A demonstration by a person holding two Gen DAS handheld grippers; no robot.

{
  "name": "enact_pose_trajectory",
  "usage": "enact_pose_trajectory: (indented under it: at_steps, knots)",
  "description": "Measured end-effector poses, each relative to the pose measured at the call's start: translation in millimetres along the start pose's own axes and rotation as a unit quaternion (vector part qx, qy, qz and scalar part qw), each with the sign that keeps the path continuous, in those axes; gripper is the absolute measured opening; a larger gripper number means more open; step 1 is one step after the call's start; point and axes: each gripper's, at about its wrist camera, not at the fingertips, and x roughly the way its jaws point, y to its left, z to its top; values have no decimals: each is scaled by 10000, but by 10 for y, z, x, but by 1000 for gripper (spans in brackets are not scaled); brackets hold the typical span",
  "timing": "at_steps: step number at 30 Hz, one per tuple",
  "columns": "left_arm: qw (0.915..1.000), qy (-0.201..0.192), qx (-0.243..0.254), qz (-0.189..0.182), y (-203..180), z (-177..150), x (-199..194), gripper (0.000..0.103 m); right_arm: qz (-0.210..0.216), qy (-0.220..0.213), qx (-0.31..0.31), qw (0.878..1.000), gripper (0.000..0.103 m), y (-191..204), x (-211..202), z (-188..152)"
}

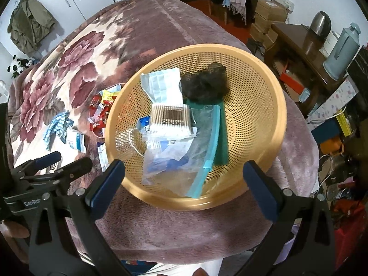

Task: Organize soft objects
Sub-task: 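Move both open grippers back over the remaining items on the blanket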

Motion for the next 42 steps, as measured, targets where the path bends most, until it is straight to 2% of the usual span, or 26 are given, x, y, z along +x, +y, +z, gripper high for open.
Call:
enact_pose_trajectory:
  at_steps: [25, 42]
  knots:
    - [9992, -3, -398, -95, 571, -75, -24, 102, -82, 131, -456, 9988, 103, 557, 119, -18]
    - [9968, -8, -793, -50, 1111, -150, -35, 102, -32, 250, -804, 9964, 103, 1050, 280, -25]
